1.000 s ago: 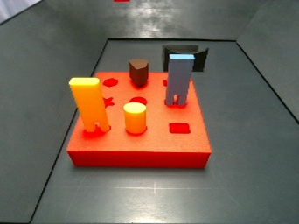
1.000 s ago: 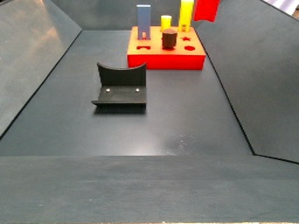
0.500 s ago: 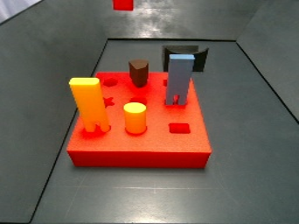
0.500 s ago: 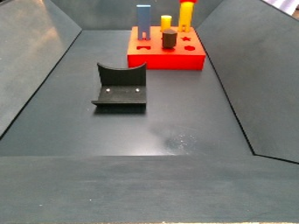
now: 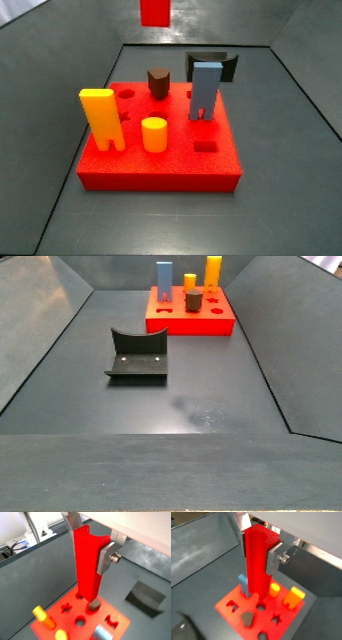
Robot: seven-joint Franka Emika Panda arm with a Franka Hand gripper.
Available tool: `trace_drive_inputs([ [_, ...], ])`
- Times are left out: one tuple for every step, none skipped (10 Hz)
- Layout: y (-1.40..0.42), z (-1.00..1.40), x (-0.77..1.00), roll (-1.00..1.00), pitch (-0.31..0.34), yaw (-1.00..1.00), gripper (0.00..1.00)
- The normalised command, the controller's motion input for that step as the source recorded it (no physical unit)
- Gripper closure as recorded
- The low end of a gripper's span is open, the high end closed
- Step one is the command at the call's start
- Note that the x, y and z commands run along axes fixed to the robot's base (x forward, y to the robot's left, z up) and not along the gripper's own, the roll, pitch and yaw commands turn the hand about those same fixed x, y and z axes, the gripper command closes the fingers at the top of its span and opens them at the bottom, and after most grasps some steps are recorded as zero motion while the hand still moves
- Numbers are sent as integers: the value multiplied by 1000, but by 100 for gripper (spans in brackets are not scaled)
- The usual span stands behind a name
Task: Pick up the arch object. Move up. Rotate the arch object. Move to above the board. Insert the arch object.
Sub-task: Move to above the board, then insert the arch object.
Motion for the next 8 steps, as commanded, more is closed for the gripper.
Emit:
trace_drive_inputs([
  [-448,62,236,42,148,12,100],
  [-228,43,140,56,111,14,100],
  [-26,-26,0,0,0,0,100],
  [214,-280,591,-44,147,-274,100],
  [440,-491,709,0,157,-214,100],
  [694,-637,669,0,86,-86,100],
  [617,-780,666,0,9,-74,100],
  [677,-840,826,0,0,-60,100],
])
